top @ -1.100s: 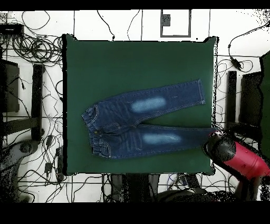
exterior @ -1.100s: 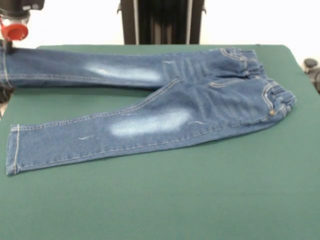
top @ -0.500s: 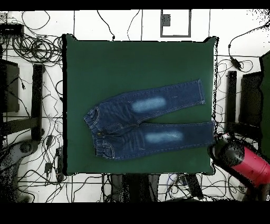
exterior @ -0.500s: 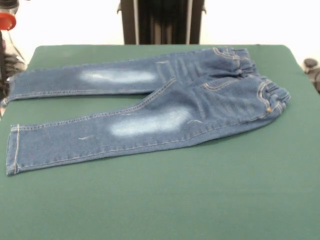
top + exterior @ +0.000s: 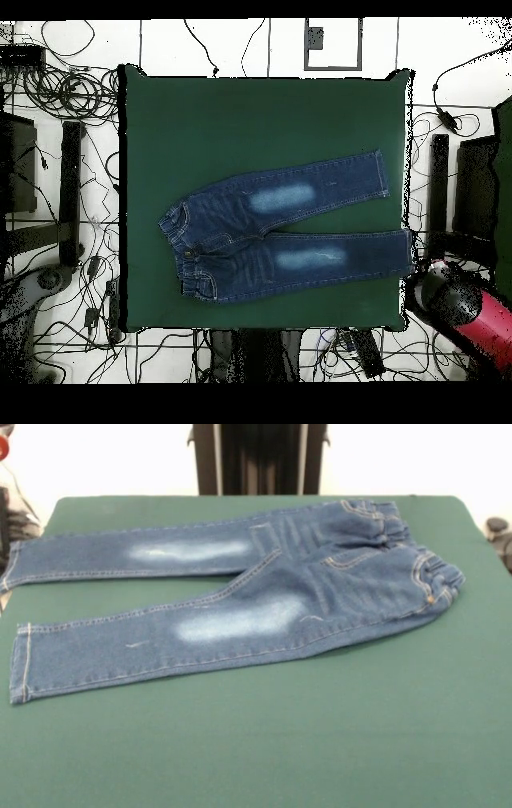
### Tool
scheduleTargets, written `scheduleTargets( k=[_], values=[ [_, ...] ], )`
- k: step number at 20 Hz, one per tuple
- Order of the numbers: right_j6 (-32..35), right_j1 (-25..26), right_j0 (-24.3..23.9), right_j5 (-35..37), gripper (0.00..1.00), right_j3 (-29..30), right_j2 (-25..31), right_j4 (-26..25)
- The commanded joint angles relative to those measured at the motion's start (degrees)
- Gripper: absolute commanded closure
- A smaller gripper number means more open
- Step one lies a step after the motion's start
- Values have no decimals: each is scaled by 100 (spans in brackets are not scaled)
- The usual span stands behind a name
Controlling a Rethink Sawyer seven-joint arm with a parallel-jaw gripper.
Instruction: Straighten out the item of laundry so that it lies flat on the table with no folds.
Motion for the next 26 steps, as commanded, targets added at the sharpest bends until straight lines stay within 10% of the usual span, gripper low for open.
scheduleTargets(
  k=[1, 26],
  values=[
    [184, -276, 96, 511, 0, 951, 1301, 294],
    [1418, -745, 1658, 708, 0, 1589, 1522, 2227]
  ],
)
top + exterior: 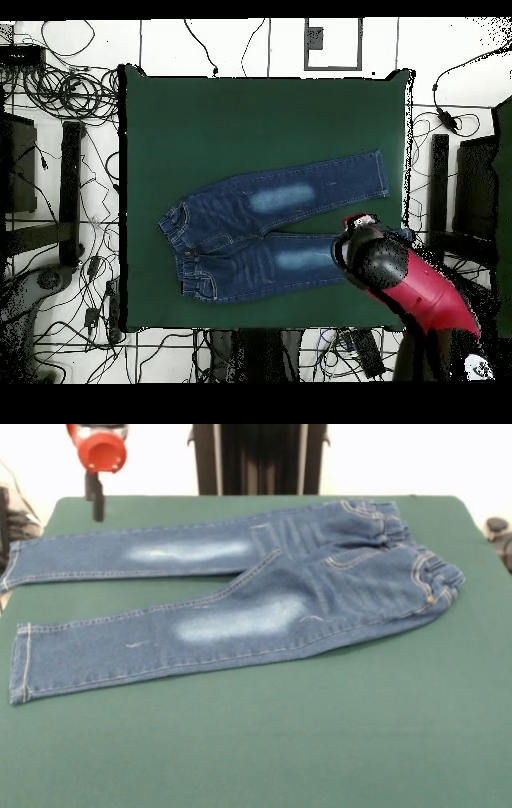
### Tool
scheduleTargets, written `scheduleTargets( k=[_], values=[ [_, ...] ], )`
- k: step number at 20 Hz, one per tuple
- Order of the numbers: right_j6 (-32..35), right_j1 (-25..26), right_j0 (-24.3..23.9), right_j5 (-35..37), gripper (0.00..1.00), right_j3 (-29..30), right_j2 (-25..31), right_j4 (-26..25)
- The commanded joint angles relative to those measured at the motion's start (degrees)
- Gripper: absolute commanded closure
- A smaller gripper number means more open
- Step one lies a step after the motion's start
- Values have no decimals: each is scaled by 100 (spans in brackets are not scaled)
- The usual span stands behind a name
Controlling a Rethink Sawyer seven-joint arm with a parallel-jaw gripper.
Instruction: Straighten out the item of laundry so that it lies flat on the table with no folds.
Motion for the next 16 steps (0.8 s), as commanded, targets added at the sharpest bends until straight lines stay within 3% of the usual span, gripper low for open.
scheduleTargets(
  k=[1, 11, 16],
  values=[
    [1481, -30, 513, 740, 0, 730, 756, 877],
    [1765, 88, 1076, 799, 0, 1065, 805, 1899],
    [1730, 169, 1509, 969, 0, 1201, 511, 2035]
  ],
)
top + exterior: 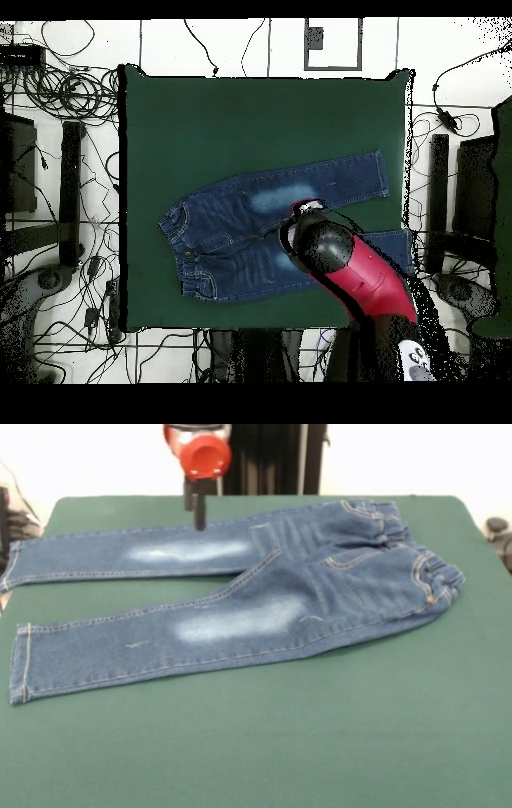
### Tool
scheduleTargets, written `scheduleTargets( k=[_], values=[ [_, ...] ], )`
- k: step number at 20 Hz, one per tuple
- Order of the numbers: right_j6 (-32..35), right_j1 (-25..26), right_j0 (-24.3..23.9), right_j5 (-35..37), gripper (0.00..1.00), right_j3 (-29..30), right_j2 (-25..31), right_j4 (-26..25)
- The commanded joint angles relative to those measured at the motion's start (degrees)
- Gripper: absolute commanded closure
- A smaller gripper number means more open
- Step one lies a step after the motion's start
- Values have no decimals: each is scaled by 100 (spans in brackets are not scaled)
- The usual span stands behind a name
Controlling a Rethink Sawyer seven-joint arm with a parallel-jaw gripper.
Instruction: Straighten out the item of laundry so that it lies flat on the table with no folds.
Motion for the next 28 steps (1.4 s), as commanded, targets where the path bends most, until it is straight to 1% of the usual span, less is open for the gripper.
scheduleTargets(
  k=[1, 4, 7, 10, 14, 16, 19, 21, 24, 28],
  values=[
    [1743, 263, 526, 667, 0, 845, 461, 597],
    [1717, 248, 561, 472, 0, 1112, 605, 835],
    [1523, 208, 361, 181, 0, 1496, 1034, 1183],
    [1479, 224, 354, 21, 0, 1673, 1201, 1400],
    [1422, 307, 363, -156, 0, 1782, 1294, 1526],
    [1329, 344, 290, -270, 0, 1866, 1386, 1556],
    [1376, 352, 411, -260, 0, 1944, 1319, 1545],
    [1422, 300, 535, -230, 0, 2009, 1218, 1499],
    [1509, 86, 666, -209, 0, 2279, 1236, 1555],
    [1656, -104, 704, -482, 0, 2634, 1576, 1860]
  ],
)
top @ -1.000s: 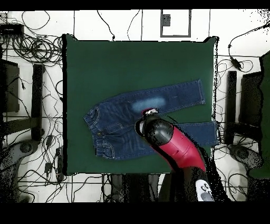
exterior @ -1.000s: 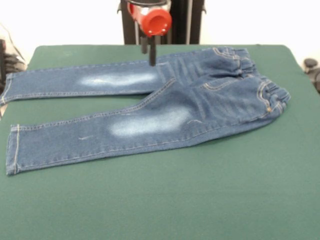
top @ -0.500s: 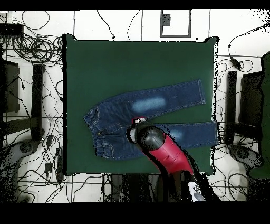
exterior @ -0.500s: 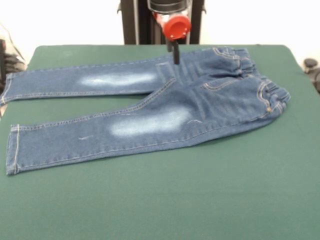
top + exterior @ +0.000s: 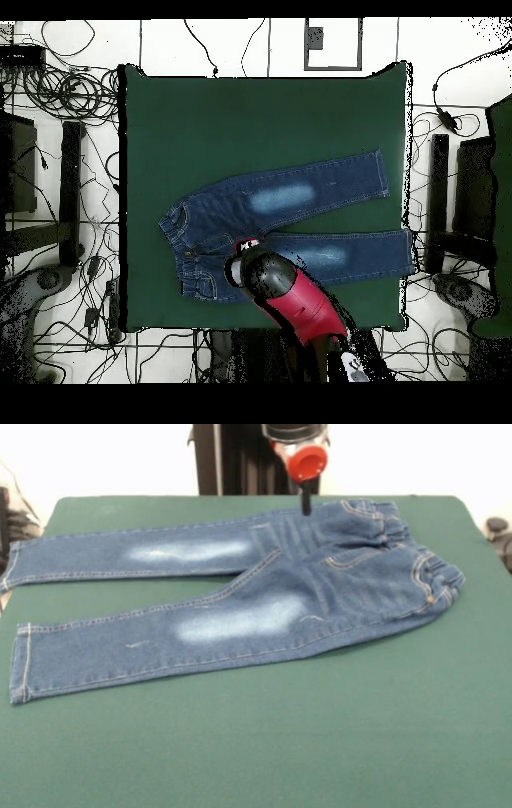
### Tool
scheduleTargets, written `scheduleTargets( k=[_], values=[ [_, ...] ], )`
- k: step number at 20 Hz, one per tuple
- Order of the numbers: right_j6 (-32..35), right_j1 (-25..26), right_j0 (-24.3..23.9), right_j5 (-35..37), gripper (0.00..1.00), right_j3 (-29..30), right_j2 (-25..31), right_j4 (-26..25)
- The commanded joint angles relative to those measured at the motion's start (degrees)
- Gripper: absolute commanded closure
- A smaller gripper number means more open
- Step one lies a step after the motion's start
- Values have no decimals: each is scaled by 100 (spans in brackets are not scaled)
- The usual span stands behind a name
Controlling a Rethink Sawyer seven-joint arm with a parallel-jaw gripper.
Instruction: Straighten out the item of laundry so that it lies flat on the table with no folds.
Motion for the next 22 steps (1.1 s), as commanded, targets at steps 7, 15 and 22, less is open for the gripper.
scheduleTargets(
  k=[7, 15, 22],
  values=[
    [1672, 93, 57, -1043, 0, 1166, 1724, 1146],
    [1929, 779, -577, -2104, 0, 1289, 2649, 863],
    [2052, 1155, -467, -2307, 0, 1271, 2618, 849]
  ],
)
